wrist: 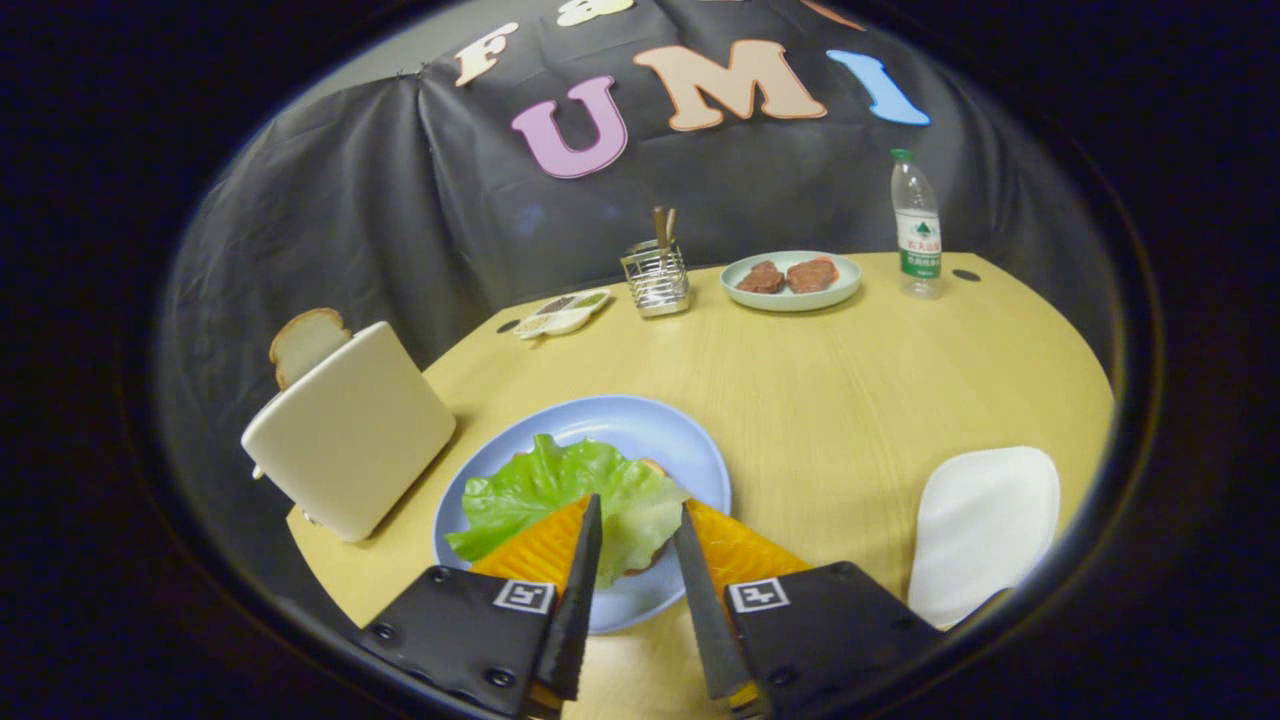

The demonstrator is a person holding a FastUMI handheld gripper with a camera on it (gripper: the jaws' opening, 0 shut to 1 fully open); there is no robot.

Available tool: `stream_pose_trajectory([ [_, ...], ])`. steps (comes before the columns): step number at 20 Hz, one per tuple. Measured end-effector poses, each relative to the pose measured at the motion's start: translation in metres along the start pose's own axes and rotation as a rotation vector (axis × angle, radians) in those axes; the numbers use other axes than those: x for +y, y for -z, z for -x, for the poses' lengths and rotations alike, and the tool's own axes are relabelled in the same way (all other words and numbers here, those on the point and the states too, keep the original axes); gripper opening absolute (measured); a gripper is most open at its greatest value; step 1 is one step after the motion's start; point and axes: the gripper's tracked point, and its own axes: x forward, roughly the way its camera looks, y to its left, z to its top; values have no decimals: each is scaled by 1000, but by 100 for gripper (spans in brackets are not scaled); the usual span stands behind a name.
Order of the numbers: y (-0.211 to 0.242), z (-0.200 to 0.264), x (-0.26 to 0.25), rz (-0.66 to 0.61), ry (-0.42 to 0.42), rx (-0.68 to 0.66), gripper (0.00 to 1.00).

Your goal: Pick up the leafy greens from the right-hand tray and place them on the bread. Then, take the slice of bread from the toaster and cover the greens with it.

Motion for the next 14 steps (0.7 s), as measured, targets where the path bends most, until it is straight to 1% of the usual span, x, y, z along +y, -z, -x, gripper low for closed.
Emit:
stream_pose_trajectory([
  [3, -19, 25, 3, 28, -7, -56, 68],
  [8, -71, 81, 21, 71, -37, -173, 100],
  [11, -111, 110, 46, 97, -66, -264, 100],
  [14, -147, 132, 86, 105, -126, -332, 100],
])
